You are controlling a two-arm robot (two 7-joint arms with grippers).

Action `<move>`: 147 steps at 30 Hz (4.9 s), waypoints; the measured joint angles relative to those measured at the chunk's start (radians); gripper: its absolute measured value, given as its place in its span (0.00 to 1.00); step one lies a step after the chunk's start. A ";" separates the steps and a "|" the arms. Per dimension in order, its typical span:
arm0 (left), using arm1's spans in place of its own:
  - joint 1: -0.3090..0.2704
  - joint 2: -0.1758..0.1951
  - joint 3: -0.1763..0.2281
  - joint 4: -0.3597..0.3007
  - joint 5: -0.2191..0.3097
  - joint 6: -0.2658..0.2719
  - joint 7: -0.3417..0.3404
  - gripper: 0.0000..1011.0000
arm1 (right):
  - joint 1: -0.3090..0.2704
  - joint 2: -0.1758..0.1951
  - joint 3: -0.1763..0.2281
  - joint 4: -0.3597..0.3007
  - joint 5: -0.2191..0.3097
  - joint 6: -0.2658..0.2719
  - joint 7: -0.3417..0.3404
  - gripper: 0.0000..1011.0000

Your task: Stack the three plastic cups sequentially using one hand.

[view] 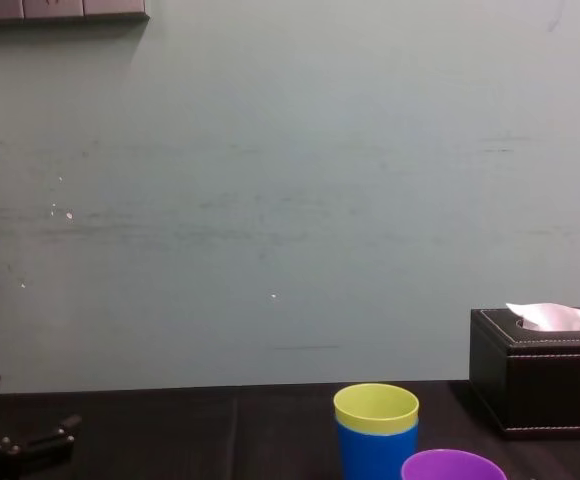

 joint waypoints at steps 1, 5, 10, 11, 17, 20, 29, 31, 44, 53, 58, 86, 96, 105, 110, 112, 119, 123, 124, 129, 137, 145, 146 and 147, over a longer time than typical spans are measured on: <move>0.000 0.000 0.000 0.000 0.000 0.000 0.000 1.00 | 0.002 -0.003 -0.001 0.001 -0.003 0.001 -0.001 0.99; 0.000 0.000 0.000 0.000 0.000 0.000 0.000 1.00 | 0.006 -0.009 -0.003 0.007 -0.011 0.005 -0.002 0.99; 0.000 0.000 0.000 0.000 0.000 0.000 0.000 1.00 | 0.006 -0.009 -0.003 0.008 -0.012 0.006 -0.002 0.99; 0.000 0.000 0.000 0.000 0.000 0.000 0.000 1.00 | 0.006 -0.009 -0.003 0.008 -0.012 0.006 -0.002 0.99; 0.000 0.000 0.000 0.000 0.000 0.000 0.000 1.00 | 0.005 -0.008 -0.003 0.006 -0.011 0.006 -0.002 0.95; 0.000 0.000 0.000 0.000 0.000 0.000 0.000 1.00 | 0.005 -0.008 -0.002 0.006 -0.010 0.006 -0.002 0.88; 0.000 0.000 0.000 0.000 0.000 0.000 0.000 1.00 | 0.004 -0.007 -0.001 0.003 -0.009 0.006 -0.002 0.72; 0.000 0.000 0.000 0.000 0.000 0.000 0.000 1.00 | 0.003 -0.004 0.000 -0.007 -0.010 0.005 -0.001 0.72; 0.000 0.000 0.000 0.000 0.000 0.000 0.000 1.00 | 0.037 0.037 0.032 -0.156 0.038 0.113 0.030 0.71; 0.000 0.000 0.000 0.000 0.000 0.000 0.000 1.00 | 0.101 0.040 0.012 -0.201 0.059 0.182 0.027 0.71; 0.000 0.000 0.000 0.000 0.000 0.000 0.000 1.00 | 0.160 0.014 -0.020 -0.165 0.060 0.200 0.013 0.71; 0.000 0.000 0.000 0.000 0.000 0.000 0.000 1.00 | 0.273 -0.052 -0.054 -0.007 0.024 0.148 -0.015 0.71; 0.000 0.000 0.000 0.000 0.000 0.000 0.000 1.00 | 0.285 -0.072 -0.057 0.024 0.001 0.144 -0.028 0.71; 0.000 0.000 0.000 0.000 0.000 0.000 0.000 1.00 | 0.297 -0.089 -0.058 0.060 -0.018 0.138 -0.030 0.71; 0.000 0.000 0.000 0.000 0.000 0.000 0.000 1.00 | 0.300 -0.100 -0.058 0.082 -0.025 0.132 -0.029 0.71; 0.000 0.000 0.000 0.000 0.000 0.000 0.000 1.00 | 0.301 -0.104 -0.058 0.090 -0.028 0.130 -0.029 0.71; 0.000 0.000 0.000 0.000 0.000 0.000 0.000 1.00 | 0.305 -0.117 -0.058 0.114 -0.040 0.124 -0.029 0.71; 0.000 0.000 0.000 0.000 0.000 0.000 0.000 1.00 | 0.309 -0.124 -0.060 0.133 -0.049 0.118 -0.029 0.71; 0.000 0.000 0.000 0.000 0.000 0.000 0.000 1.00 | 0.310 -0.126 -0.061 0.136 -0.051 0.117 -0.029 0.71; 0.000 0.000 0.000 0.000 0.000 0.000 0.000 1.00 | 0.315 -0.134 -0.062 0.160 -0.062 0.114 -0.030 0.71; 0.000 0.000 0.000 0.000 0.000 0.000 0.000 1.00 | 0.316 -0.140 -0.062 0.172 -0.066 0.125 -0.027 0.71; 0.000 0.000 0.000 0.000 0.000 0.000 0.000 1.00 | 0.316 -0.139 -0.062 0.171 -0.066 0.125 -0.027 0.71; 0.000 0.000 0.000 0.000 0.000 0.000 0.000 1.00 | 0.316 -0.139 -0.062 0.170 -0.066 0.125 -0.028 0.71; 0.000 0.000 0.000 0.000 0.000 0.000 0.000 1.00 | 0.316 -0.139 -0.062 0.170 -0.066 0.125 -0.028 0.71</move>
